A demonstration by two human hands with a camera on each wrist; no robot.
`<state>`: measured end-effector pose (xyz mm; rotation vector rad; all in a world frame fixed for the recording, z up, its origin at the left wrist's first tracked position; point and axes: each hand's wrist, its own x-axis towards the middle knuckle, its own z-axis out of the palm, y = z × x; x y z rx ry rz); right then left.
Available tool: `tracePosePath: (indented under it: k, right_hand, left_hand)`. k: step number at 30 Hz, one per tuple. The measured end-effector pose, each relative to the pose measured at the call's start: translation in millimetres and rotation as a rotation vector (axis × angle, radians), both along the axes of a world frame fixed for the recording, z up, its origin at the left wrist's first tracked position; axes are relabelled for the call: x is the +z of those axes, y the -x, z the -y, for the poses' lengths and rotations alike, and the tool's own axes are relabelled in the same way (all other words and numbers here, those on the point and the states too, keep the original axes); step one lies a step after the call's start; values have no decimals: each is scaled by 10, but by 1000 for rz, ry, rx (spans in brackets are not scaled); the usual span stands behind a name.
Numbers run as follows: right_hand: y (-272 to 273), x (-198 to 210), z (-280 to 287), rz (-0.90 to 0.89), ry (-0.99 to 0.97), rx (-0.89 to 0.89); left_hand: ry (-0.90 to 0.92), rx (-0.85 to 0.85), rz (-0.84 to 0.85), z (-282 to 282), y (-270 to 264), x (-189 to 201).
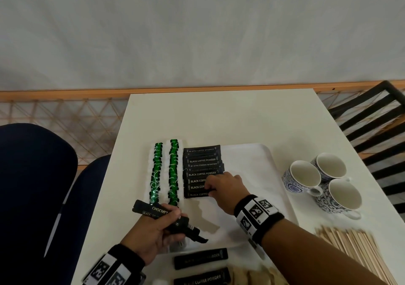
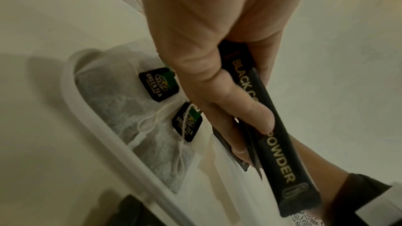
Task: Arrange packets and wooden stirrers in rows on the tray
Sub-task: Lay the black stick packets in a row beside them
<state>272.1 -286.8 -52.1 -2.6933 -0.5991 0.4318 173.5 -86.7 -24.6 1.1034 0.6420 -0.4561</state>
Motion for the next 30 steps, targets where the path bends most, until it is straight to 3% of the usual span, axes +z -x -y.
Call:
tracePosePath:
  k: [11,21,24,26,30]
  right_hand:
    - [13,-48,-99,156,64,-38]
    - [2,-11,-134,163,70,-43]
    - [45,117,-152,65,-132,-20]
    - [101,236,-165,-120,-330,13]
    - [225,326,-171,-342,-456,61]
  left_hand:
    - [92,-15,25,-61,7,-3]
    - [113,-13,14,-47,-35,-52]
    - [104,-7,15,-42,-36,-53]
    - [93,-18,24,-29,-36,-54]
    - [64,-62,37,22,-39,-55]
